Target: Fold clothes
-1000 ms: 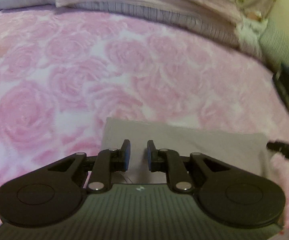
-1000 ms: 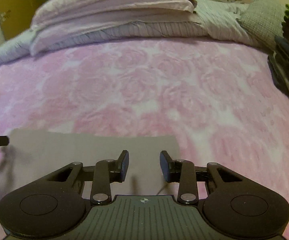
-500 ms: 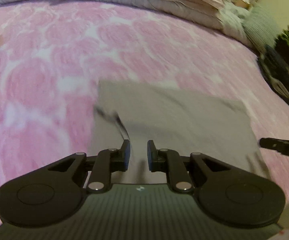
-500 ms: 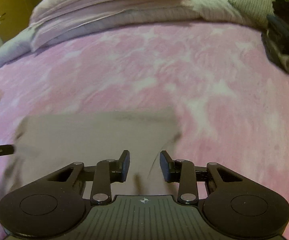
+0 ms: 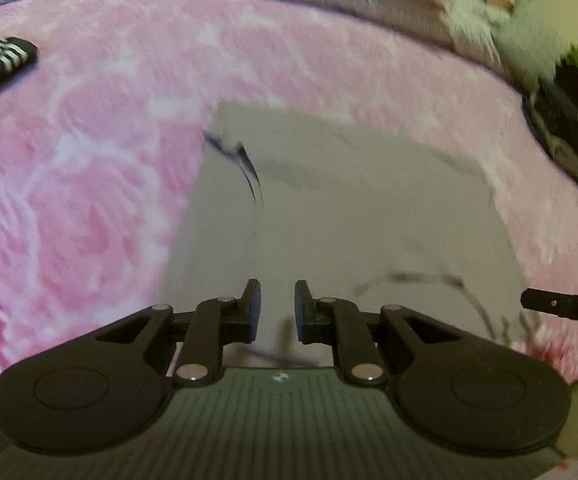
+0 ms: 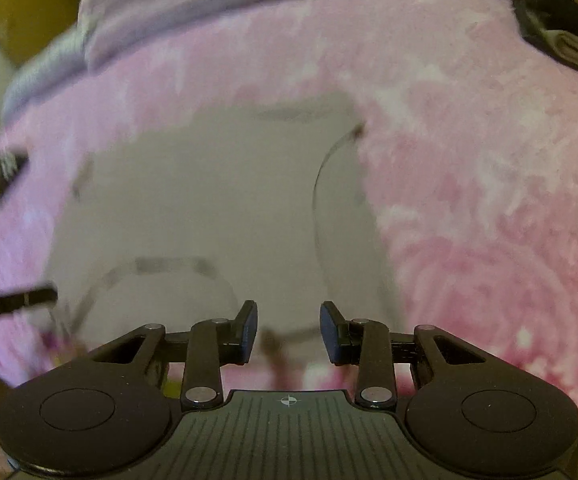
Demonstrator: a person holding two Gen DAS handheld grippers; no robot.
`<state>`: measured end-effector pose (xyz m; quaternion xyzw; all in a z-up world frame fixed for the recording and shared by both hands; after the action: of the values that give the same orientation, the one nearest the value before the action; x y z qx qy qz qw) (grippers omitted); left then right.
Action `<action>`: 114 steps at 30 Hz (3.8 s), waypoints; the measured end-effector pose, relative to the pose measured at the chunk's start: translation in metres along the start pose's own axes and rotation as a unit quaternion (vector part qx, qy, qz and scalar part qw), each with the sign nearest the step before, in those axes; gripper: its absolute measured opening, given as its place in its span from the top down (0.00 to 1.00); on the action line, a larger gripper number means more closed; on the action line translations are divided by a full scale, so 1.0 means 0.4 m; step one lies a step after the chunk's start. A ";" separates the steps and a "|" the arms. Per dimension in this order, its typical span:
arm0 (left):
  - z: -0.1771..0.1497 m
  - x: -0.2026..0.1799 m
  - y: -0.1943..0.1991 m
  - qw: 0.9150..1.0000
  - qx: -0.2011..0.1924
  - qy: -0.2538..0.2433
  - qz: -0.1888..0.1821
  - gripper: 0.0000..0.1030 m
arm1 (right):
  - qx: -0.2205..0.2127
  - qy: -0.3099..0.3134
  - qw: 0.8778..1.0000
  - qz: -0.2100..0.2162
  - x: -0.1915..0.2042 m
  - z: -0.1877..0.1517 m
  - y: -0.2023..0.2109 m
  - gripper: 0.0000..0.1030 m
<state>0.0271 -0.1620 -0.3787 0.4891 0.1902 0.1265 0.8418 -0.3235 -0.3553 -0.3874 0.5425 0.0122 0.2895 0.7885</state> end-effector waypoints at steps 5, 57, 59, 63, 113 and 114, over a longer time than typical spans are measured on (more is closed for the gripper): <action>0.054 0.060 0.008 0.999 -0.009 0.031 0.016 0.87 | -0.023 -0.057 0.998 0.032 -0.091 0.088 -0.027 0.63; 0.200 0.512 -0.090 0.990 0.115 0.075 -0.037 0.85 | 0.001 0.222 0.970 -0.100 0.684 0.070 -0.279 0.75; 0.186 0.518 -0.089 0.989 0.122 0.078 -0.042 0.85 | -0.012 0.192 0.978 -0.083 0.657 0.083 -0.218 0.75; 0.171 0.525 -0.079 0.989 0.120 0.076 -0.046 0.85 | -0.021 0.083 0.991 -0.099 0.506 0.101 -0.131 0.75; 0.209 0.386 -0.023 0.990 0.103 0.070 -0.072 0.85 | 0.052 0.069 0.996 0.027 0.352 -0.024 -0.067 0.66; 0.229 0.360 -0.034 0.990 0.097 0.060 -0.084 0.85 | 0.044 0.048 0.998 -0.016 0.310 -0.005 -0.073 0.66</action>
<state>0.1971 -0.1820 -0.3778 0.5423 0.2922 0.0659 0.7850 -0.2082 -0.3026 -0.3770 0.5617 0.0719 0.3015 0.7670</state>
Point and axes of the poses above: each gripper's, at about its wrist camera, not at the fingertips, and y roughly against the way its jaws point, x to its left, z to its top, the point moved 3 cm from there along -y, roughly the way its jaws point, and after that the axes turned 4 degrees about x, right-handed, at the moved point
